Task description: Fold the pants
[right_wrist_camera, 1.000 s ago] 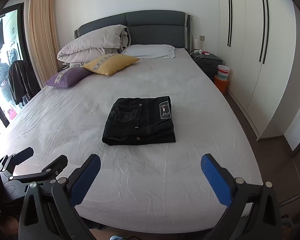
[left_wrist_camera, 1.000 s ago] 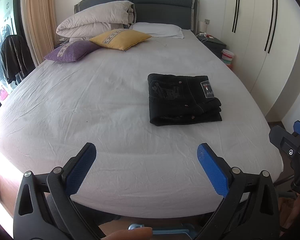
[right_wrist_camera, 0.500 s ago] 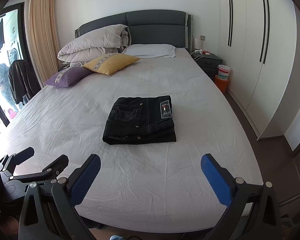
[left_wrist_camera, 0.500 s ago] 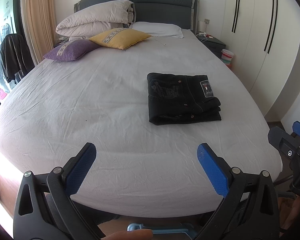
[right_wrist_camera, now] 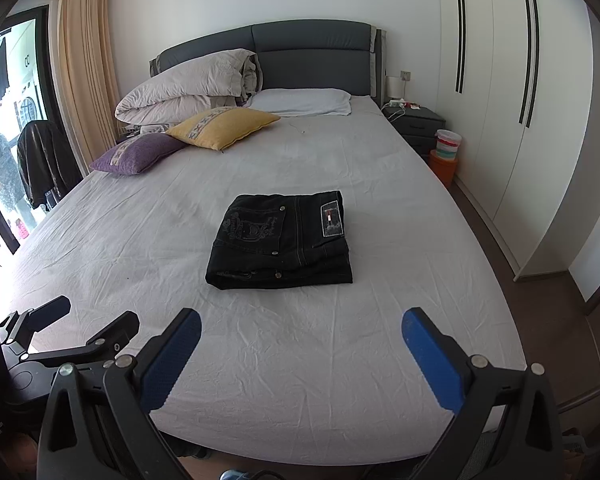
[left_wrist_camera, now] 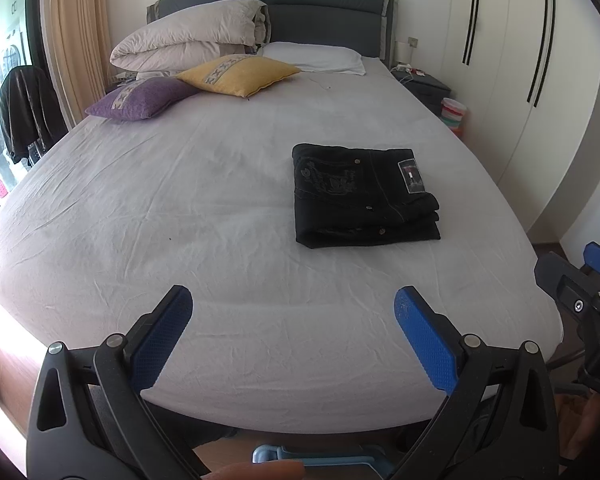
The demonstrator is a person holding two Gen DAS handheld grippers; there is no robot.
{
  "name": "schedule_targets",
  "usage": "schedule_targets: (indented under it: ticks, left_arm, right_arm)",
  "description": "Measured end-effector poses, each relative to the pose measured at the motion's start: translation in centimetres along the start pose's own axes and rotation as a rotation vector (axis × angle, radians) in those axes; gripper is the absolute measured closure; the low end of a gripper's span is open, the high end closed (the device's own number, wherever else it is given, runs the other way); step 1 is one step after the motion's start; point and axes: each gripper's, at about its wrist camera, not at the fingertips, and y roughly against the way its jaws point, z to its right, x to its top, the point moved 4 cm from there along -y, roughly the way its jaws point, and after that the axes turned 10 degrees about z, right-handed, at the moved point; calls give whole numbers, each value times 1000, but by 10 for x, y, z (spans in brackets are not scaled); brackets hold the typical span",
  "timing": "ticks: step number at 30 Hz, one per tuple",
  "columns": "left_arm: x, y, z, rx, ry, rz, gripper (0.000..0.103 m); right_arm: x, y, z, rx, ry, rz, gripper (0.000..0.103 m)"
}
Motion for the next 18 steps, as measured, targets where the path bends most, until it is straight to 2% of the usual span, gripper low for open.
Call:
schedule_targets:
  ticks: [18]
  left_arm:
    - [0, 3, 0, -5, 8, -4, 0]
  right_arm:
    - [-1, 0, -1, 2, -1, 1, 0]
